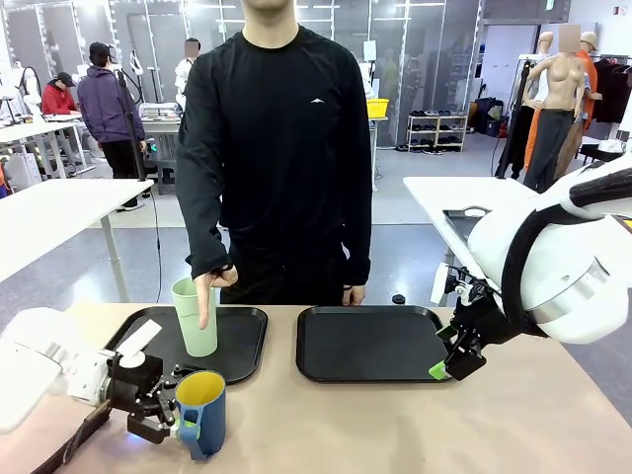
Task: Sort and store the cups by type.
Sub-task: Pick up the Handle plastic cup and place it into the empty Flat Tray.
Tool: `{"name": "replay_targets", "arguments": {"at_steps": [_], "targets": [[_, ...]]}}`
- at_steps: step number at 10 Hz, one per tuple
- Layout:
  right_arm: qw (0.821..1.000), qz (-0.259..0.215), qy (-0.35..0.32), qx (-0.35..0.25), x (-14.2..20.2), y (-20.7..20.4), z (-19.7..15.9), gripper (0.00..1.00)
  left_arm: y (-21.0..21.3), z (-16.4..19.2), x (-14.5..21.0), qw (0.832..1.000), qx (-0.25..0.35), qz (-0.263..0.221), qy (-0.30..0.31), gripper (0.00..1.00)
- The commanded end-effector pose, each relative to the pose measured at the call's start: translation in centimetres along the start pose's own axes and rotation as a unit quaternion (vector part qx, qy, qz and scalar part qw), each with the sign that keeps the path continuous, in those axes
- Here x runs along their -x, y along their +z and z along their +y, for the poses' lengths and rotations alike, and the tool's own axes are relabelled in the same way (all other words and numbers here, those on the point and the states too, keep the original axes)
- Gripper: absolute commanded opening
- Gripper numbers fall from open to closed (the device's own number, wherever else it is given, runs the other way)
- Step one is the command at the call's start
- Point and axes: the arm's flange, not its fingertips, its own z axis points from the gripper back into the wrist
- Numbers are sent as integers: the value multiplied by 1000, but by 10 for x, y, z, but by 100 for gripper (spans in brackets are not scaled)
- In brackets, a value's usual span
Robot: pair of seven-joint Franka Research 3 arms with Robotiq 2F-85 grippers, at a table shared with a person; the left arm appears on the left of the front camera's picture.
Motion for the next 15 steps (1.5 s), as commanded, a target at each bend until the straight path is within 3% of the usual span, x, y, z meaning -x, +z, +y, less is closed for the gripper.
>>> {"name": "replay_targets", "arguments": {"at_steps": [1,5,6,7,8,9,10,11,12,14,15], "targets": [[1000,1,3,-1,1,-1,-1,100,-14,4,18,1000,-9,-2,-25,100],[1000,1,3,-1,1,-1,-1,100,-25,8,19,1000,-2,-5,-28,100],[1000,1,3,-1,1,-1,-1,100,-24,8,20,999,-5,4,-35,85],[1000,1,3,-1,1,-1,-1,100,-22,9,20,1000,-5,-2,-28,81],[1000,1,3,-1,1,-1,-1,100,-20,8,20,1000,-6,-4,-26,65],[1000,1,3,-1,1,-1,-1,100,-18,7,18,1000,-9,-7,-28,61],[1000,1,3,-1,1,-1,-1,100,-17,6,18,1000,-9,-8,-29,46],[1000,1,3,-1,1,-1,-1,100,-16,4,17,1000,-9,-8,-29,42],[1000,1,3,-1,1,-1,-1,100,-15,1,13,999,-9,-13,-29,27],[1000,1,3,-1,1,-1,-1,100,-17,-8,-5,999,-14,-31,-40,23],[1000,1,3,-1,1,-1,-1,100,-23,-9,-18,997,-44,-47,-42,23]]}}
